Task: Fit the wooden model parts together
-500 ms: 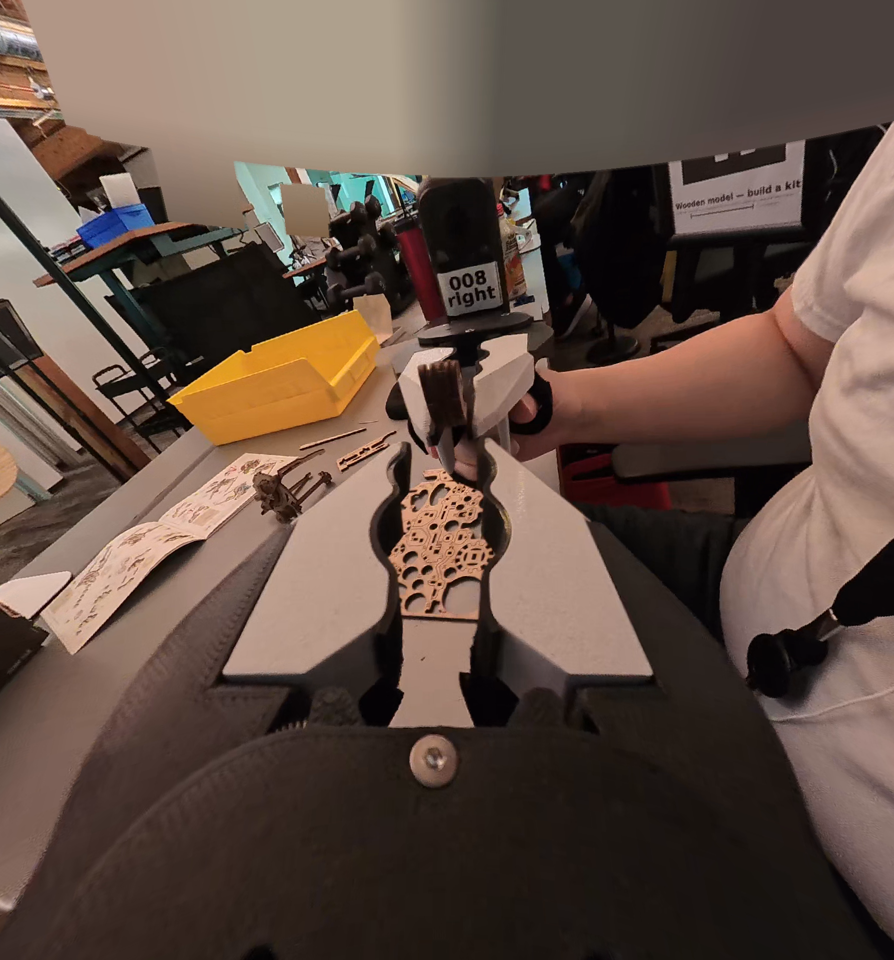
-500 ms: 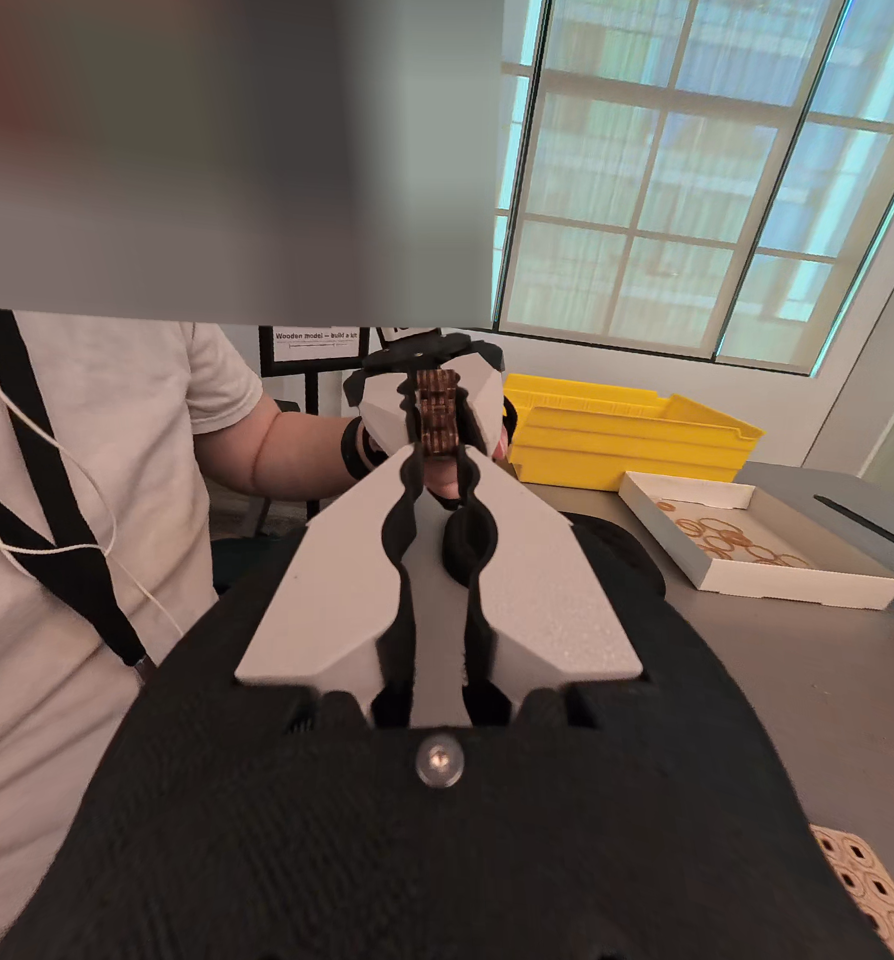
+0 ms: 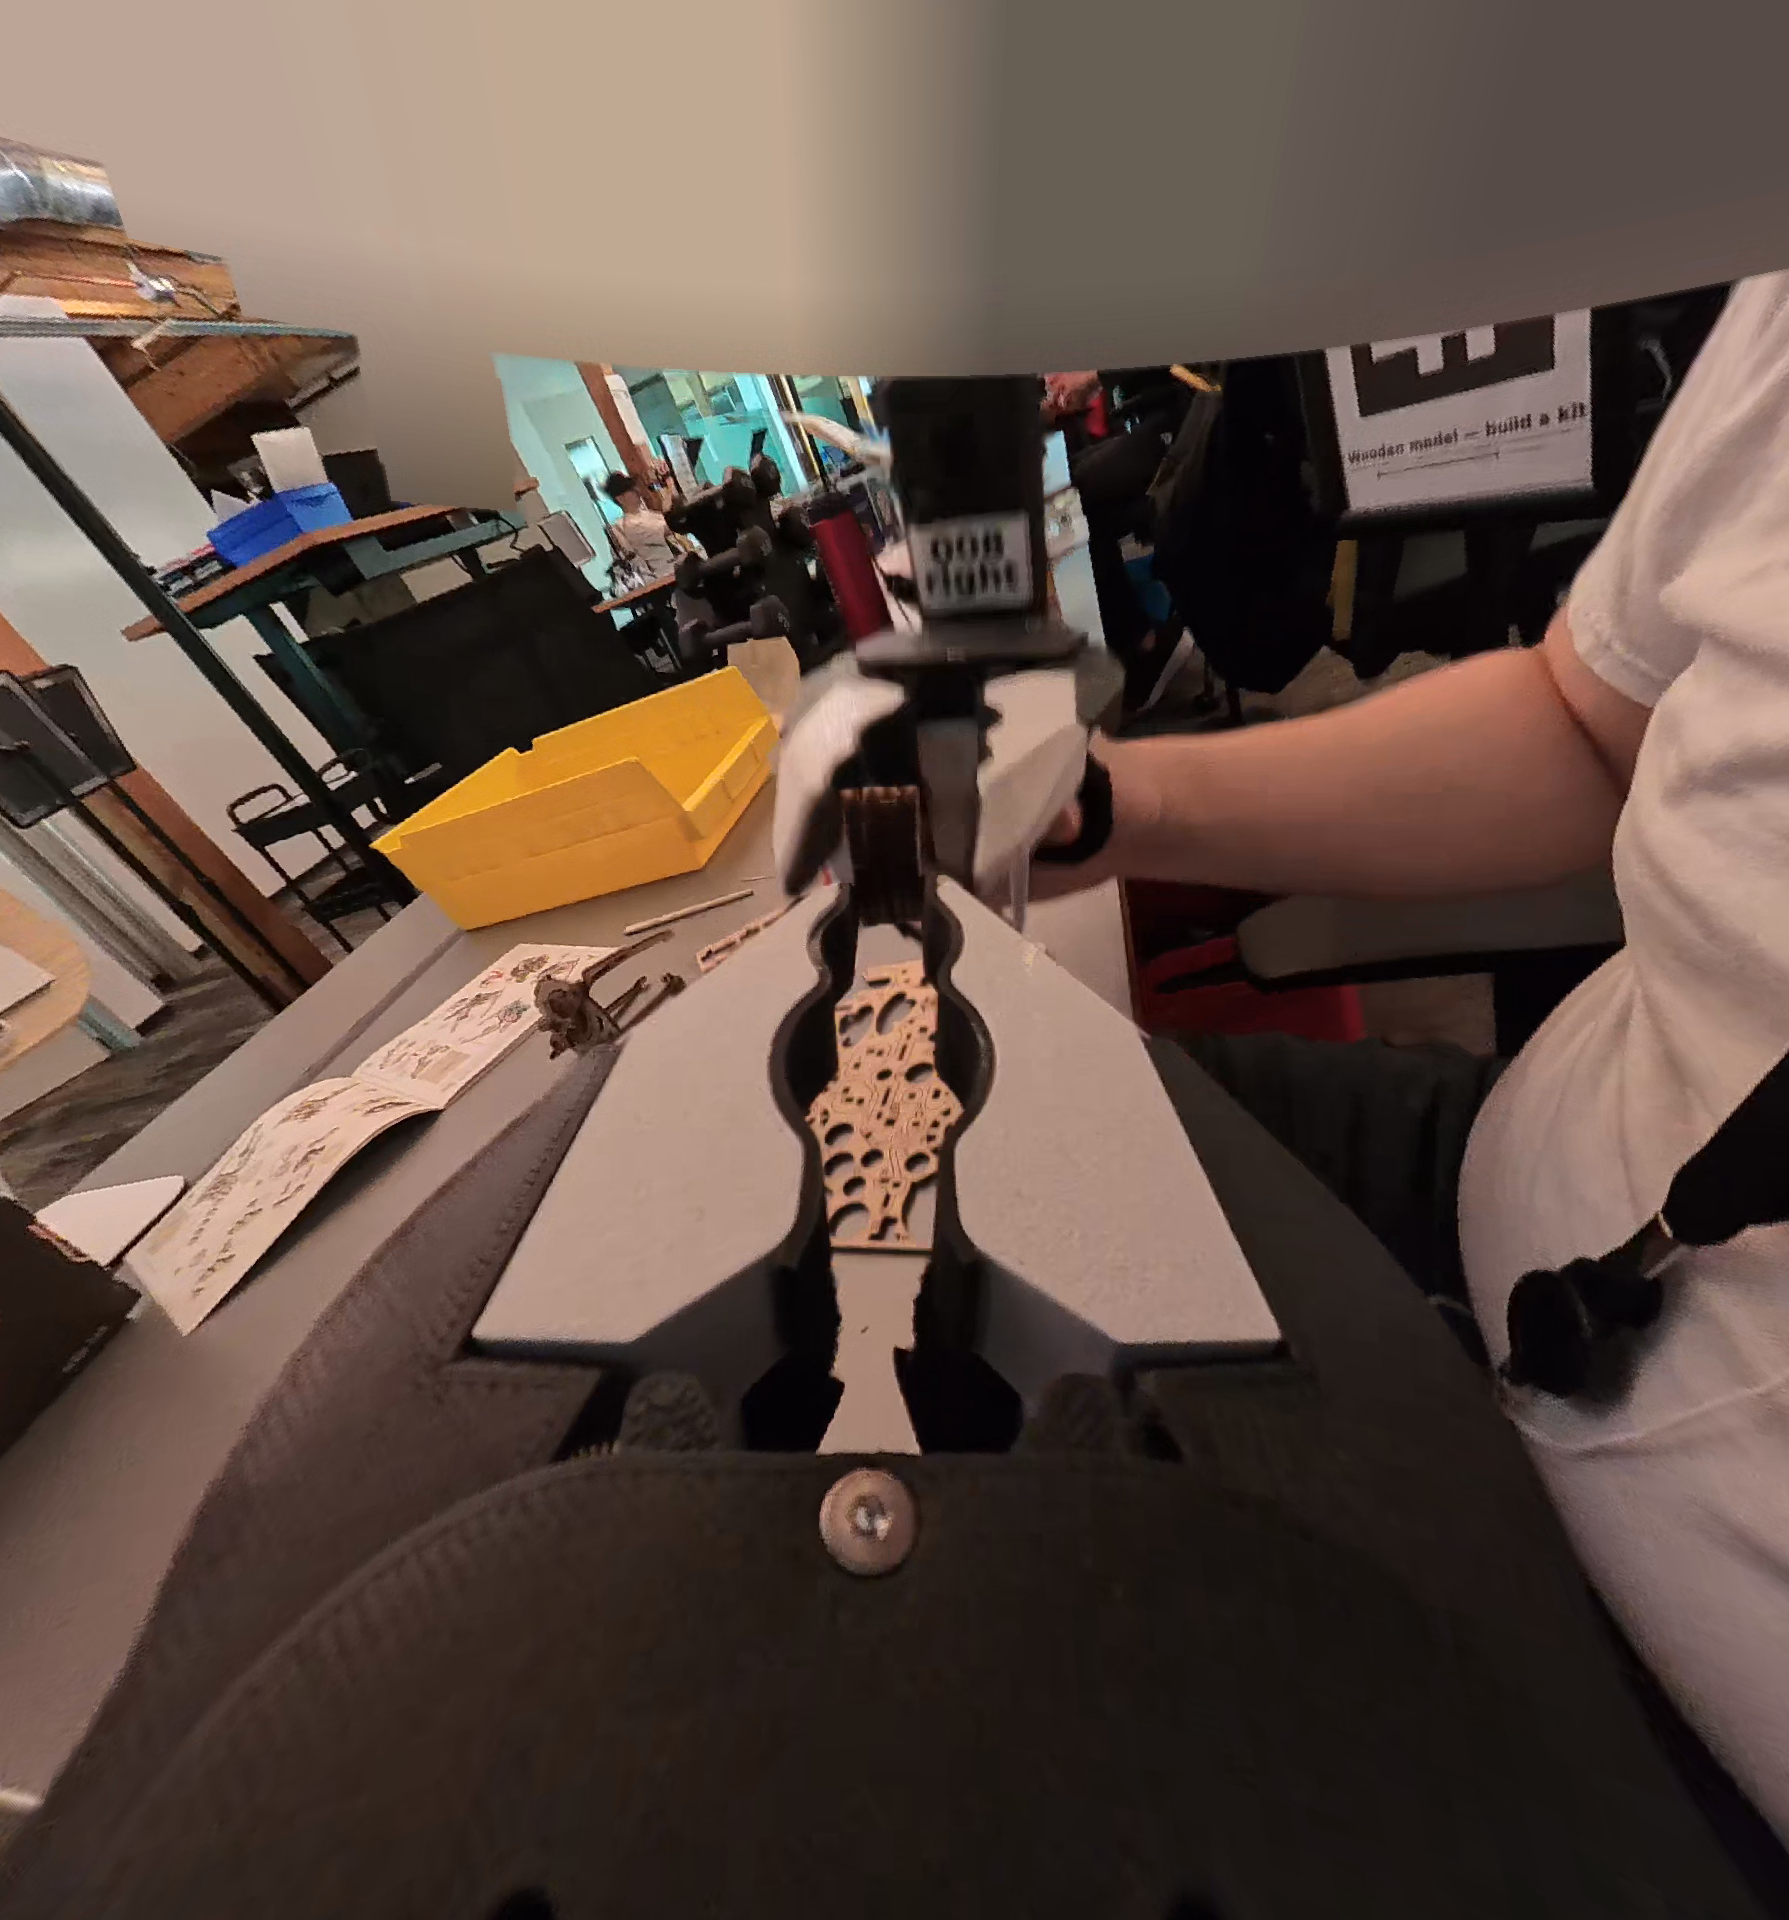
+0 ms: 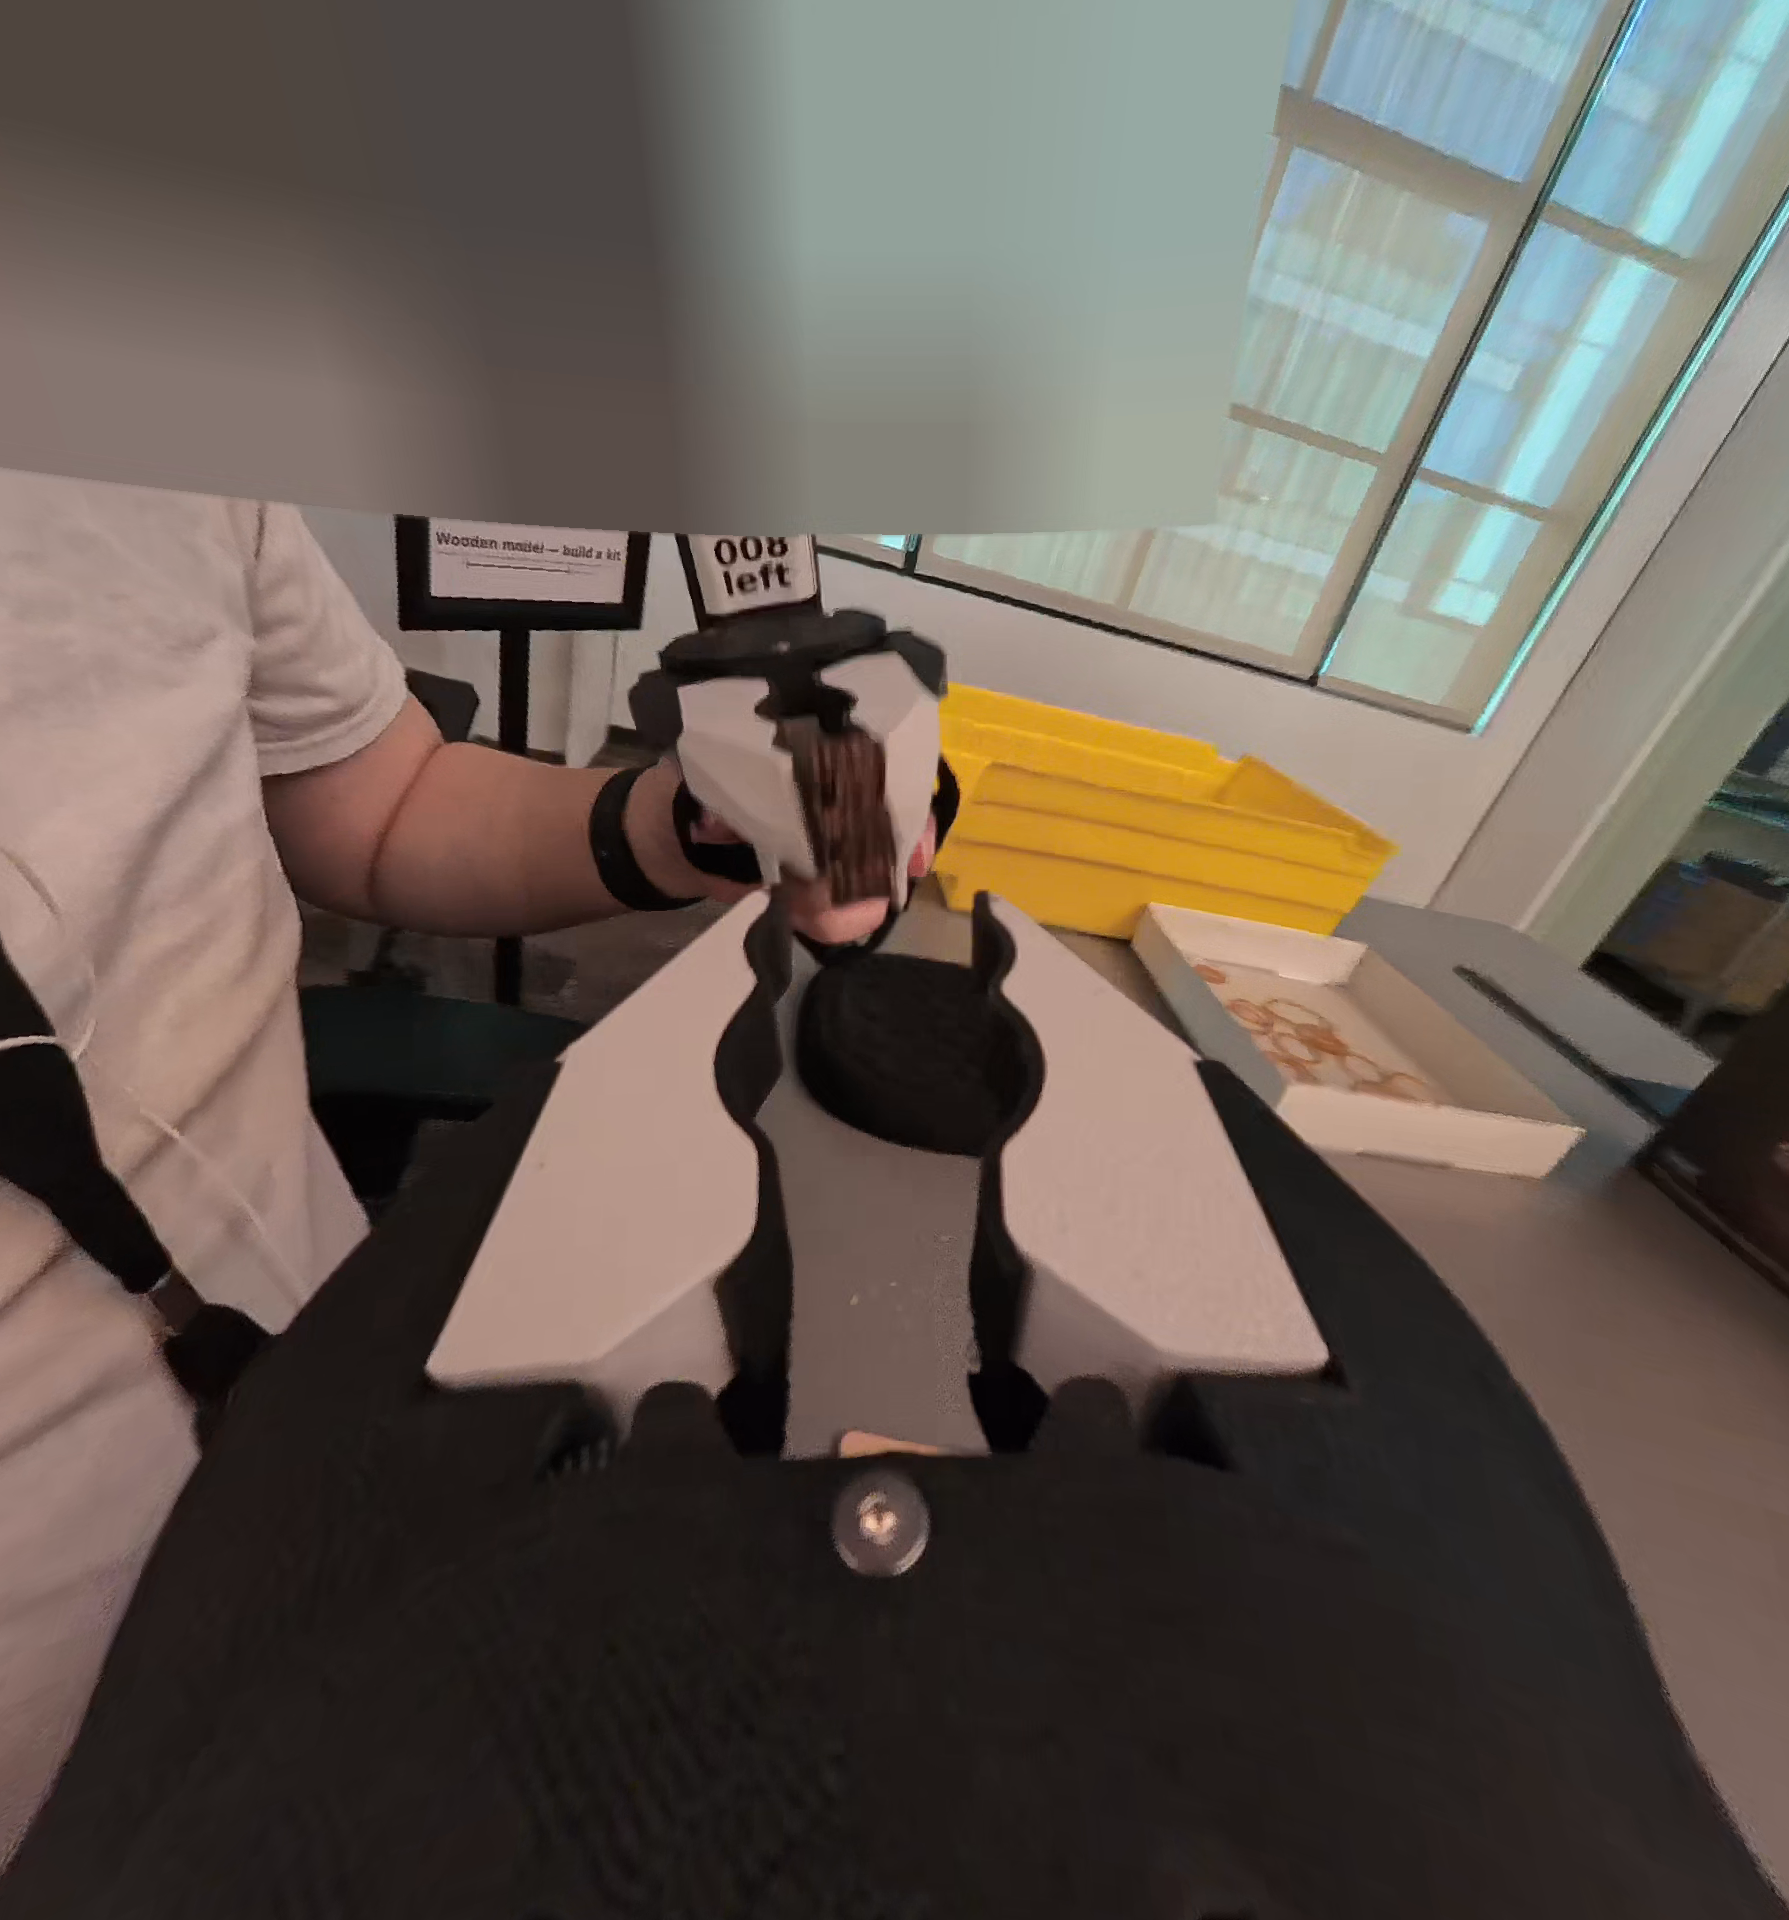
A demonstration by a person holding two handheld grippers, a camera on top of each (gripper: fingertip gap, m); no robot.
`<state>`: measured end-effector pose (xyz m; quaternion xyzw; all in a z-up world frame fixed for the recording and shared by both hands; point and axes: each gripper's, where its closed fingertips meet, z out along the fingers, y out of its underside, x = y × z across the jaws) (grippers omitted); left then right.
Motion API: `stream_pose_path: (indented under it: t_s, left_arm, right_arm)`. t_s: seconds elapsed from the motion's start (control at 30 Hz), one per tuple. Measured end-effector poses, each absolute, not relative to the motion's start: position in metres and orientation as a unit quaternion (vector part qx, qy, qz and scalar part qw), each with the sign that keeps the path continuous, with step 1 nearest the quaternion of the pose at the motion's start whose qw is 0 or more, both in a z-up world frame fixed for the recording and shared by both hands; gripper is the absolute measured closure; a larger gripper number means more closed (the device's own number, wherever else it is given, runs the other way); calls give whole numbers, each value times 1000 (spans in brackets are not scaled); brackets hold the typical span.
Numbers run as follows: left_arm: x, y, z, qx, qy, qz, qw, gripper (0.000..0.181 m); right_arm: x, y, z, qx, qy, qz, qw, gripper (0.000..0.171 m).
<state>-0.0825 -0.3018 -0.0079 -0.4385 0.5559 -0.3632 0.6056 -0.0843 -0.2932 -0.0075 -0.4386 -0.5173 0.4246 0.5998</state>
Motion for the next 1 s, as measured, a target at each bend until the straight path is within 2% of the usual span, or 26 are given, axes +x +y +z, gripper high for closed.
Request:
stream_pose_path:
  t_s: [0.1, 0.17, 0.3, 1.0]
  left_arm:
    - [-82, -305, -16, -435, 588, -324, 600, 171]
    - [-82, -307, -17, -431, 598, -310, 601, 171]
    - [-82, -310, -16, -426, 605, -306, 599, 171]
    - [-83, -310, -15, -423, 602, -286, 614, 171]
  right_arm:
    - [-88, -306, 13, -418, -553, 375, 616, 140]
    - [-95, -312, 10, -424, -596, 339, 592, 143]
    - [-99, -316, 8, -425, -627, 308, 576, 160]
    - [-103, -311, -2, -457, -619, 249, 588, 160]
